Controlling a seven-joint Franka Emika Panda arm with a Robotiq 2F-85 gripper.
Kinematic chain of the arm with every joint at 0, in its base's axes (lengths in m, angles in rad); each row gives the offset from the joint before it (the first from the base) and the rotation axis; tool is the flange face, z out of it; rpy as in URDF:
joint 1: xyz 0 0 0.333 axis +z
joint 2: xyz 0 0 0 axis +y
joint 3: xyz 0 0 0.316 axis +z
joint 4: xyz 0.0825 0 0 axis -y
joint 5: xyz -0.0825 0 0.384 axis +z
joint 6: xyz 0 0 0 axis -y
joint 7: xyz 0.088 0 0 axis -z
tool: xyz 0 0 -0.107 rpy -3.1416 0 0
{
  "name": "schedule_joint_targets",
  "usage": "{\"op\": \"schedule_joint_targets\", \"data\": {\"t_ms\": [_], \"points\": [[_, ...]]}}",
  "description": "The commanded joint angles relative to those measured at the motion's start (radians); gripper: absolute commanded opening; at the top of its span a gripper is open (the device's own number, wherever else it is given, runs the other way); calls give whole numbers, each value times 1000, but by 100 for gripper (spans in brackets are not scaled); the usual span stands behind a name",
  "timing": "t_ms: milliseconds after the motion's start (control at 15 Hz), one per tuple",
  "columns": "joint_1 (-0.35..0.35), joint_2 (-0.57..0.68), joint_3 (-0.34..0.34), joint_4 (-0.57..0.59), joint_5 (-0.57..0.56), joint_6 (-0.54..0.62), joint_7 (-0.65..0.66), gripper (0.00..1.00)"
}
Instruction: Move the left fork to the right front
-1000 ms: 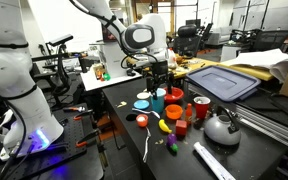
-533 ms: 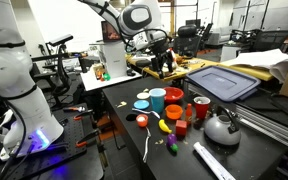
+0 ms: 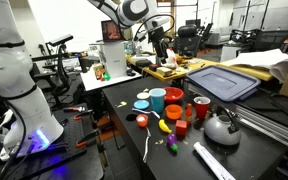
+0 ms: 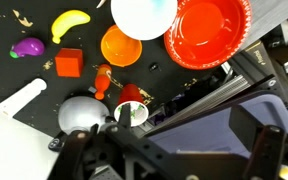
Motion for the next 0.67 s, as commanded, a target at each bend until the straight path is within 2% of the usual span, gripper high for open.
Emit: {"op": "schedule_joint_targets", "data": {"t_ms": [0,333,600], "points": [[-1,7,41,60,72,-59,-170,100],[11,4,77,132,112,-161,-350,100],[21,19,92,213,117,-318,-407,100]]}}
